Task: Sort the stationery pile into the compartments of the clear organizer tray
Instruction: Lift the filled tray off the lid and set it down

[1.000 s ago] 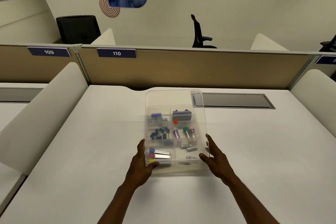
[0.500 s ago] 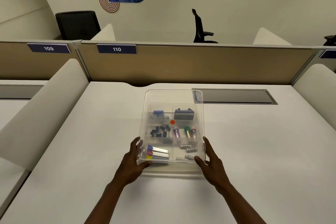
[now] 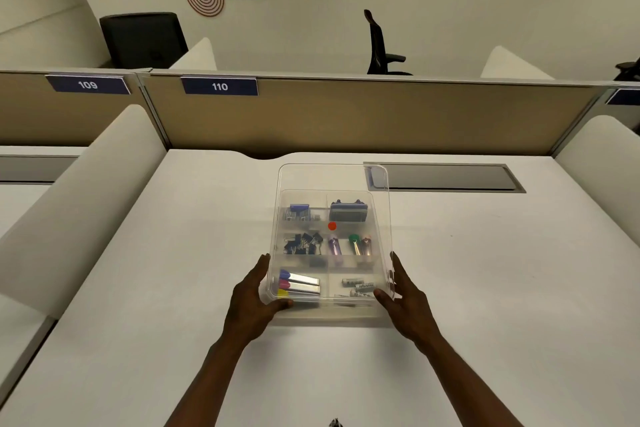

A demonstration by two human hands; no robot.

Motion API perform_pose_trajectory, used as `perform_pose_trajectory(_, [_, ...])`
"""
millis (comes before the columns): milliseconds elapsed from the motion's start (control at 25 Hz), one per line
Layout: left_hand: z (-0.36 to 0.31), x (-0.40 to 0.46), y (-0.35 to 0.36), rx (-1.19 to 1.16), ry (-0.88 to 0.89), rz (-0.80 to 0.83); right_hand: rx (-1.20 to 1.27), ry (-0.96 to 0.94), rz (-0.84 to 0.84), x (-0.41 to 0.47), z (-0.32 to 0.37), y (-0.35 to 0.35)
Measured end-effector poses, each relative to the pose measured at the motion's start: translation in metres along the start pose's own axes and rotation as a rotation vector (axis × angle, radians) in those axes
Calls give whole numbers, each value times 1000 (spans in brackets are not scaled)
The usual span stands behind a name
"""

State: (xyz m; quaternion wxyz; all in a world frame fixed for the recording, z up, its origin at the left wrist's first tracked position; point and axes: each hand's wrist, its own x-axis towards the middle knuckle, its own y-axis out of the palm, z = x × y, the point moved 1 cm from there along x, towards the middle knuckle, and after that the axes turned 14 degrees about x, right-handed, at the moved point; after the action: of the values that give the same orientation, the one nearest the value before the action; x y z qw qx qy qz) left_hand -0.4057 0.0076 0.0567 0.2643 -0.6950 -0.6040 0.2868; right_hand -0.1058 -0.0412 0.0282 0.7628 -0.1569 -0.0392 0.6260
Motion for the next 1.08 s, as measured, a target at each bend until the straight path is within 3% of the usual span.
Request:
perform_pose_trajectory(560, [11,2,-2,13,-98,40,-48,-18,20,4,0,5])
perform_pose_trajectory(800, [5,30,-13,241,-21,228,-87,-36,55,10,1,2])
perform_pose_trajectory(1080, [4,34,-13,313,-14,224,-109,-19,68,13,3,1])
